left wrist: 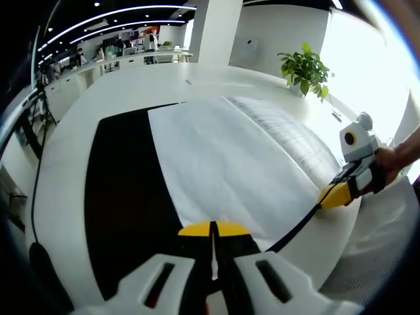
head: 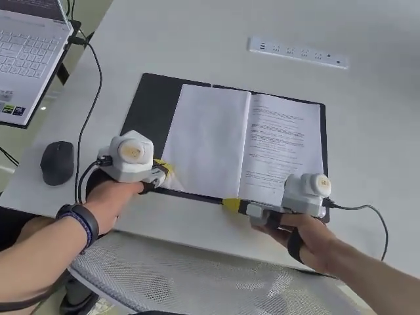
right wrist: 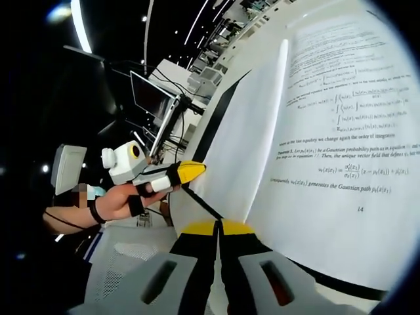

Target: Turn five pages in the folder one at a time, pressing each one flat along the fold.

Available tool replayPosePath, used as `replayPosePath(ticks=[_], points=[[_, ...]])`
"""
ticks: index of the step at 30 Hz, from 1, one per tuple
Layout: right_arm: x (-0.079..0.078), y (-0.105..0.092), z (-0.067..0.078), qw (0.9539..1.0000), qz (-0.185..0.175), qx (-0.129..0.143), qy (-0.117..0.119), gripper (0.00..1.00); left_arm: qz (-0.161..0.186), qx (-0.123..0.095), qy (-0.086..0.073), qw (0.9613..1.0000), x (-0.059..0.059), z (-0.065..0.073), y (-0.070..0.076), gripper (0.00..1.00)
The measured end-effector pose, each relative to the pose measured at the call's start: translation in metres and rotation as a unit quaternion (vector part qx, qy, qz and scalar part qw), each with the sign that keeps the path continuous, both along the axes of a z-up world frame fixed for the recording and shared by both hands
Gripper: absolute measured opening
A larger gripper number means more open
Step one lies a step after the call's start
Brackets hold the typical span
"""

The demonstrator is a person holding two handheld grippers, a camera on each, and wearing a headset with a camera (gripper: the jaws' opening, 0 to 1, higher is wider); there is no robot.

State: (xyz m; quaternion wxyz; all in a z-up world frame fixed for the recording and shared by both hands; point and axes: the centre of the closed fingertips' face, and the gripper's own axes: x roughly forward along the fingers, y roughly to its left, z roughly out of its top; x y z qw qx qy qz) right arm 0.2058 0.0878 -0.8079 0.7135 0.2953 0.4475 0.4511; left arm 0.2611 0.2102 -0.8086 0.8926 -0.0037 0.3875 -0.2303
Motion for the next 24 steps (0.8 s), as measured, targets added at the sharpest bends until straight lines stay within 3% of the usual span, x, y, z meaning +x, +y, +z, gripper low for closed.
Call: replayPosePath(ticks=[11, 18, 24], points=[[0.000, -0.008, 0.026, 0.9993, -0.016, 0.016, -0.029, 0.00, 0.000, -0.004, 0.001, 1.0000, -0.009, 0.009, -0.004, 0.01], [0.009, -0.025, 0.043, 0.9976, -0.033, 0.008, -0.061, 0.03, -0.003, -0.008, -0.019, 0.9998, -0.012, 0.029, -0.005, 0.05], [0.027, -0.054, 0.059, 0.9931, -0.069, -0.003, -0.095, 0.06, -0.012, -0.008, -0.042, 0.9990, -0.012, 0.049, -0.007, 0.13]])
